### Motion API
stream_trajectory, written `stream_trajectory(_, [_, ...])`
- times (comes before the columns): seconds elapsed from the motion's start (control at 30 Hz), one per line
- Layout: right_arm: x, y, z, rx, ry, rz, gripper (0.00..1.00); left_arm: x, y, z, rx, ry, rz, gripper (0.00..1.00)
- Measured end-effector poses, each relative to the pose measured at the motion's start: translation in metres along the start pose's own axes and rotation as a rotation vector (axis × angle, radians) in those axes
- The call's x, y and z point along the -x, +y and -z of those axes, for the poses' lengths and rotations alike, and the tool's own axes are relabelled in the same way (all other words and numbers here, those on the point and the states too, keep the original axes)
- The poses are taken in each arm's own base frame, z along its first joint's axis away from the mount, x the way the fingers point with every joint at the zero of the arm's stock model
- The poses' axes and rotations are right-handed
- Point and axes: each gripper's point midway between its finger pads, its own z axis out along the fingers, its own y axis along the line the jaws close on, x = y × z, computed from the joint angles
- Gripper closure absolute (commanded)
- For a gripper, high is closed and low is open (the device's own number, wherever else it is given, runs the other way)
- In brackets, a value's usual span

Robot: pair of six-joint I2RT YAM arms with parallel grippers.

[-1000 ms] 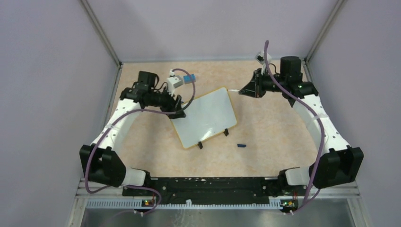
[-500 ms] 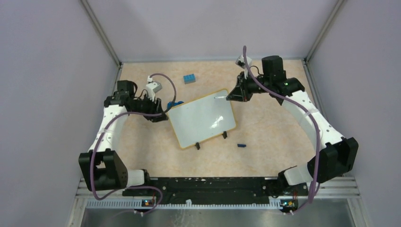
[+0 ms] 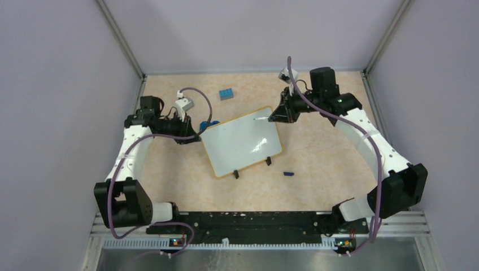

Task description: Write a sentence on the whiteboard

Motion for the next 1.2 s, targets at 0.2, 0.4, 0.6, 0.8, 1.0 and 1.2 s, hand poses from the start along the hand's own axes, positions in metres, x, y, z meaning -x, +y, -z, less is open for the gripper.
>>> stream_trajectory(0.2, [-0.002,0.010,-0.006,0.027,0.012,0.032,1.00,-0.005,0.007,-0.012,-0.051,0.015,0.028,0.88])
stream_trajectory(0.4, [-0.006,0.028,-0.020,0.059,0.039,0.083,1.00,0.002,0.013,-0.020,-0.071,0.011,0.001,0.90])
stream_trajectory(0.6, [-0.010,0.038,-0.045,0.060,0.063,0.127,1.00,0.010,0.015,-0.024,-0.088,-0.014,-0.024,0.88])
stream_trajectory(0.8, [0.003,0.038,-0.066,0.015,0.012,0.166,1.00,0.024,0.015,-0.026,-0.107,-0.071,-0.047,0.77])
stream_trajectory(1.0, [0.014,0.047,-0.085,0.006,-0.040,0.205,1.00,0.038,0.009,-0.024,-0.154,-0.152,-0.035,0.65])
stream_trajectory(1.2, [-0.002,0.067,-0.107,0.000,-0.022,0.248,1.00,0.031,0.011,-0.011,-0.133,-0.194,0.014,0.68])
